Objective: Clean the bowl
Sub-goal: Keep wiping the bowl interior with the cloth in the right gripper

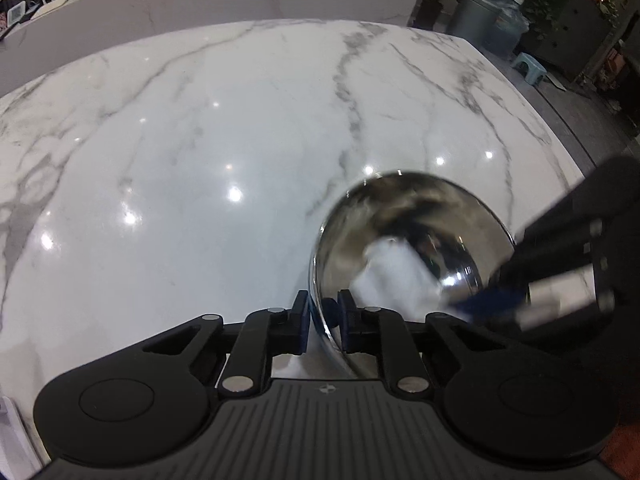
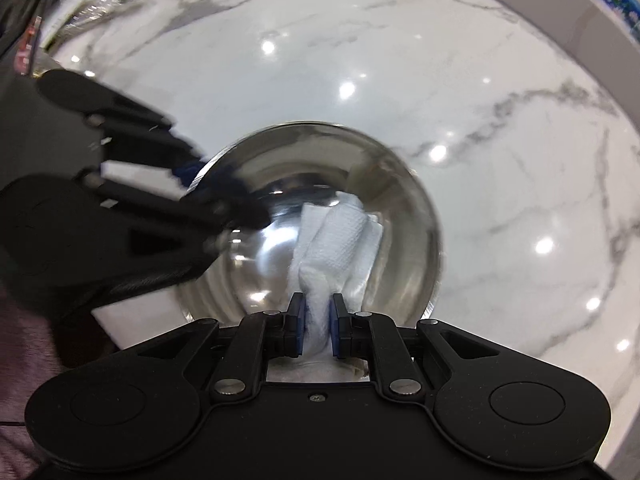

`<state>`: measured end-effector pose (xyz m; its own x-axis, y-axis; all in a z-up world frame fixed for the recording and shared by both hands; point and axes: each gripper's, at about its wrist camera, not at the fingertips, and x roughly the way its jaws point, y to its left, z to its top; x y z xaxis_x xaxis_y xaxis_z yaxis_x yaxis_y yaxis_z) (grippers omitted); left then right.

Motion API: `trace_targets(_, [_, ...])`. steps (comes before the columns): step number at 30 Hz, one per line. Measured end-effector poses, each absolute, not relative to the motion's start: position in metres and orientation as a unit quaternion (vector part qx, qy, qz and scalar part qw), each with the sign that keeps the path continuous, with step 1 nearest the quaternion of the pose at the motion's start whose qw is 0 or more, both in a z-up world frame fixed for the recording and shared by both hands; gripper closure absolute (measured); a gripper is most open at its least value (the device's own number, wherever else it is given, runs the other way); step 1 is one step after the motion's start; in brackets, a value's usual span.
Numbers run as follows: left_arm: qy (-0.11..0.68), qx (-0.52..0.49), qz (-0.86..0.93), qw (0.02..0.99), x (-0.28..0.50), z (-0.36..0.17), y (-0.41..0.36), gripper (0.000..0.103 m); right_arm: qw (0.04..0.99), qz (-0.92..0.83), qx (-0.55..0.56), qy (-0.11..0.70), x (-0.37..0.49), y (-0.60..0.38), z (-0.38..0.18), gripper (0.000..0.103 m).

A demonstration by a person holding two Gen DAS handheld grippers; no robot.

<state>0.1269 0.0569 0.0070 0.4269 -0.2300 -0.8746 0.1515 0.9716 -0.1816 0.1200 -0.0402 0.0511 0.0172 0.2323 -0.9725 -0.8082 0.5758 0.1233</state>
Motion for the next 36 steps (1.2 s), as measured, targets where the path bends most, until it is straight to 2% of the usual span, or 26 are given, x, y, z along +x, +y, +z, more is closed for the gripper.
trace_targets(3, [0.521,-0.033,-0.113,0.846,0.127,0.007,0.055,0.09,0.653,0.411,-0.218,0.598,0.12,-0.037,0.048,0.092])
trace_targets(8, [0.519,-0.03,-0.115,0.846,0.127,0.007,0.056,0.09,0.649,0.41,-0.249,0.59,0.118,-0.032,0.047,0.092])
trace_targets(12, [0.52,-0.029,-0.115,0.846,0.127,0.007,0.056,0.09,0.658,0.384,-0.36,0.539,0.106,-0.026,0.047,0.092])
trace_targets(16, [0.522,-0.032,-0.114,0.845,0.126,0.007,0.056,0.09,0.661,0.379,-0.395,0.514,0.1,-0.024,0.045,0.092])
trace_targets(21, [0.543,-0.036,-0.127,0.83,0.124,0.003,0.054,0.081,0.666,0.378,-0.371,0.525,0.109,-0.028,0.044,0.092])
trace_targets(26, [0.548,-0.038,-0.138,0.824,0.121,0.001,0.056,0.08,0.673,0.377,-0.335,0.54,0.121,-0.037,0.044,0.092])
trace_targets(31, [0.534,-0.041,-0.128,0.835,0.122,0.004,0.06,0.089,0.677,0.37,-0.308,0.557,0.129,-0.042,0.043,0.092])
trace_targets(36, [0.523,-0.03,-0.116,0.844,0.125,0.007,0.056,0.089,0.664,0.401,-0.238,0.585,0.133,-0.043,0.042,0.092])
